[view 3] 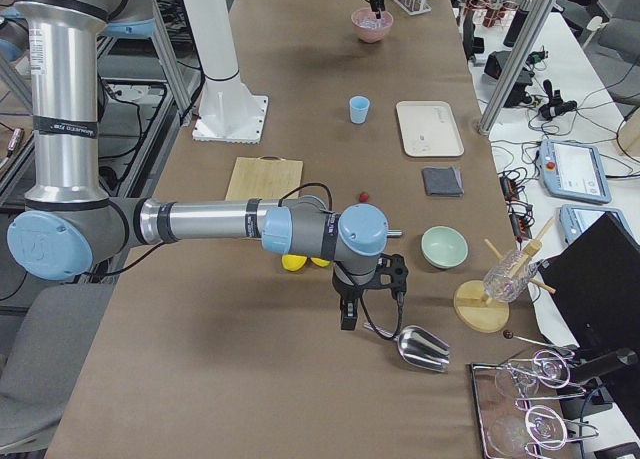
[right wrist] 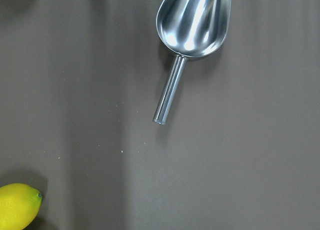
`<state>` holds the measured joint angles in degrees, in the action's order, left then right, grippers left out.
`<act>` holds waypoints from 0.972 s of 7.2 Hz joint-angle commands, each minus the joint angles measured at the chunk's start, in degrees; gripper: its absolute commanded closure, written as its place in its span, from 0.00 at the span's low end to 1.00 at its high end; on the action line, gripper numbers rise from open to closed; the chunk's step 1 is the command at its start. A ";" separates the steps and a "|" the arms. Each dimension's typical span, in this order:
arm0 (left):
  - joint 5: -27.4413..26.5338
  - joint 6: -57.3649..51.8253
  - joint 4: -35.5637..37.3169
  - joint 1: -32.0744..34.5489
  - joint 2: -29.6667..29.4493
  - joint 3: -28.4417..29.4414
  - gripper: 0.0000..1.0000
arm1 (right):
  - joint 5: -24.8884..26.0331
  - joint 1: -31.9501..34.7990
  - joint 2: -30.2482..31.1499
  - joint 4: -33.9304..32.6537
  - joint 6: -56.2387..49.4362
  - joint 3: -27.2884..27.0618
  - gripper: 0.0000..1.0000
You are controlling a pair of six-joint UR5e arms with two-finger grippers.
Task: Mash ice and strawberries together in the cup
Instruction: 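Lower the left gripper into the bowl and grasp one ice cube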
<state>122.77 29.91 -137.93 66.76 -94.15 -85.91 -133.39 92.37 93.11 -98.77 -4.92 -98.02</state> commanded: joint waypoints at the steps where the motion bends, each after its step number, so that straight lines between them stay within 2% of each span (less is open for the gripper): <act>1: 0.11 0.76 -0.06 -0.84 -0.33 0.39 0.27 | 0.24 0.00 -0.12 0.07 0.00 0.02 0.00; 5: 3.79 0.76 0.12 -0.84 -0.42 1.62 0.27 | 0.06 0.00 -0.04 -0.02 0.00 0.28 0.00; 7: 3.88 0.06 0.30 -0.84 -0.42 2.50 0.27 | 0.24 0.09 -0.04 0.07 0.00 0.28 0.00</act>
<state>126.41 30.48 -137.70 65.88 -94.57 -84.09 -133.23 92.38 93.08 -98.73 -4.92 -97.71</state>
